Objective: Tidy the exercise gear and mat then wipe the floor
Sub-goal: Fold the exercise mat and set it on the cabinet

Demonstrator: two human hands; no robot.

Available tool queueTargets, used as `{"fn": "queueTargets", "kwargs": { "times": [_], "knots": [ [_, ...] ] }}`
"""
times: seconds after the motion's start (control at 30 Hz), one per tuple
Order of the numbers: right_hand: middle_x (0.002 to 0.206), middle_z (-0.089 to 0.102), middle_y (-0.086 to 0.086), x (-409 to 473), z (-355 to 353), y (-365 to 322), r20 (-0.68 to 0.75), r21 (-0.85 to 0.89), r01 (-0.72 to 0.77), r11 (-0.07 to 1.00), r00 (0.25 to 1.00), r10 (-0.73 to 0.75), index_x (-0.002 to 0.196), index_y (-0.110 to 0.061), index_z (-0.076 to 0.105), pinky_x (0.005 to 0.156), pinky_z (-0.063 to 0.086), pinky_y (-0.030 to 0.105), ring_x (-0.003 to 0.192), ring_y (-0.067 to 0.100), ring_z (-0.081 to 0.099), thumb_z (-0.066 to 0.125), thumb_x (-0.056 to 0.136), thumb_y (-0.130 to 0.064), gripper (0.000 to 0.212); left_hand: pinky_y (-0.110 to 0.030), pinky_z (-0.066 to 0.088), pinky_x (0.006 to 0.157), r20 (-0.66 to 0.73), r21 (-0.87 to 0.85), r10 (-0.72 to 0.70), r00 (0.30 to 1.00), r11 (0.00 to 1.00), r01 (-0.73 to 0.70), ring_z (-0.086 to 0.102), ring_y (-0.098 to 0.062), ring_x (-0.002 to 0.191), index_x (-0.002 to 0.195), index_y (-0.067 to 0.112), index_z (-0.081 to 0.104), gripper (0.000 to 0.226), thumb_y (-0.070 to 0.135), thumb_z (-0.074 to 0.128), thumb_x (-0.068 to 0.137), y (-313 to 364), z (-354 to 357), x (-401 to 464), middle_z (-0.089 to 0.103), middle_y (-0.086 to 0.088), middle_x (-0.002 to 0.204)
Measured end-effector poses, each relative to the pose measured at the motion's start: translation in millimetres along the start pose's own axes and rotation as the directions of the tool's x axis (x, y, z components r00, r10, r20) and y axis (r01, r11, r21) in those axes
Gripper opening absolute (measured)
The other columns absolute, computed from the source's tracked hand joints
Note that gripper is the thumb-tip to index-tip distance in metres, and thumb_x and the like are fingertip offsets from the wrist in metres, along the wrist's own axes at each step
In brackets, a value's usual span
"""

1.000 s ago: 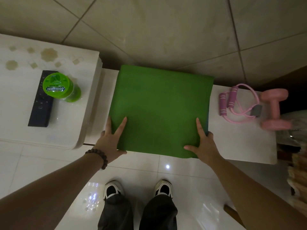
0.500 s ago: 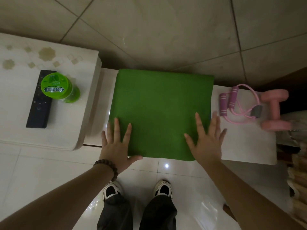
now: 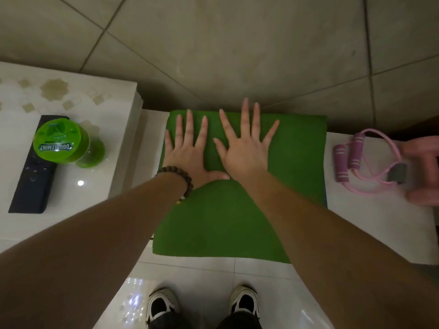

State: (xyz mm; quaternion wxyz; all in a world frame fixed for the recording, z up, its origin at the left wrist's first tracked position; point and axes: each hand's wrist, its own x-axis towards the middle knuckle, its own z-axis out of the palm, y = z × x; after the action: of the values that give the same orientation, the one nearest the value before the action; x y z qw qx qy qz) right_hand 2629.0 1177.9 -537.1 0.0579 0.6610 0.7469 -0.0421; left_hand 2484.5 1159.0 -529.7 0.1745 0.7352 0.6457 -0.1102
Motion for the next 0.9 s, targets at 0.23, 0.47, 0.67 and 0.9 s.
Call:
{"fn": "queueTargets", "kwargs": {
  "times": [0.23, 0.47, 0.67, 0.9],
  "knots": [
    [0.159, -0.017, 0.008, 17, 5, 17, 0.258, 0.082, -0.009, 0.997, 0.966, -0.013, 0.144, -0.052, -0.011, 0.108, -0.011, 0.067, 0.144, 0.031, -0.020, 0.012, 0.087, -0.074, 0.065, -0.058, -0.007, 0.115, 0.144, 0.039, -0.025, 0.989, 0.999, 0.020, -0.029, -0.029, 0.141, 0.144, 0.028, -0.031, 0.136, 0.099, 0.033, 0.048, 1, 8, 21, -0.037, -0.007, 0.152],
    [0.155, -0.026, 0.008, -31, 10, 118, 0.161, -0.001, -0.130, 0.991, 0.979, 0.129, 0.145, -0.046, -0.016, 0.117, -0.004, 0.053, 0.143, 0.023, -0.023, 0.004, 0.088, -0.072, 0.066, -0.059, -0.007, 0.115, 0.105, 0.040, -0.025, 0.994, 0.999, 0.021, -0.035, -0.035, 0.137, 0.141, 0.032, -0.036, 0.134, 0.102, 0.017, 0.040, -3, 11, 17, -0.043, -0.013, 0.147],
    [0.158, -0.017, 0.009, -19, 15, 129, 0.233, 0.068, -0.120, 0.990, 0.967, 0.101, 0.146, -0.047, -0.011, 0.119, -0.002, 0.047, 0.146, 0.024, -0.015, 0.011, 0.086, -0.076, 0.070, -0.054, 0.000, 0.117, 0.080, 0.015, -0.026, 0.996, 1.000, 0.025, -0.023, -0.032, 0.143, 0.144, 0.040, -0.028, 0.126, 0.101, 0.015, 0.042, -7, 9, 22, -0.030, -0.013, 0.154],
    [0.156, -0.023, 0.011, -62, 16, 128, 0.160, 0.046, -0.103, 0.994, 0.983, 0.094, 0.149, -0.038, -0.012, 0.119, -0.004, 0.044, 0.144, 0.023, -0.021, 0.011, 0.092, -0.068, 0.068, -0.047, -0.003, 0.119, 0.016, -0.071, 0.048, 0.999, 0.996, -0.046, -0.026, -0.025, 0.143, 0.146, 0.045, -0.018, 0.095, 0.088, 0.014, 0.067, -24, 12, 1, -0.031, -0.007, 0.155]
  ]
}}
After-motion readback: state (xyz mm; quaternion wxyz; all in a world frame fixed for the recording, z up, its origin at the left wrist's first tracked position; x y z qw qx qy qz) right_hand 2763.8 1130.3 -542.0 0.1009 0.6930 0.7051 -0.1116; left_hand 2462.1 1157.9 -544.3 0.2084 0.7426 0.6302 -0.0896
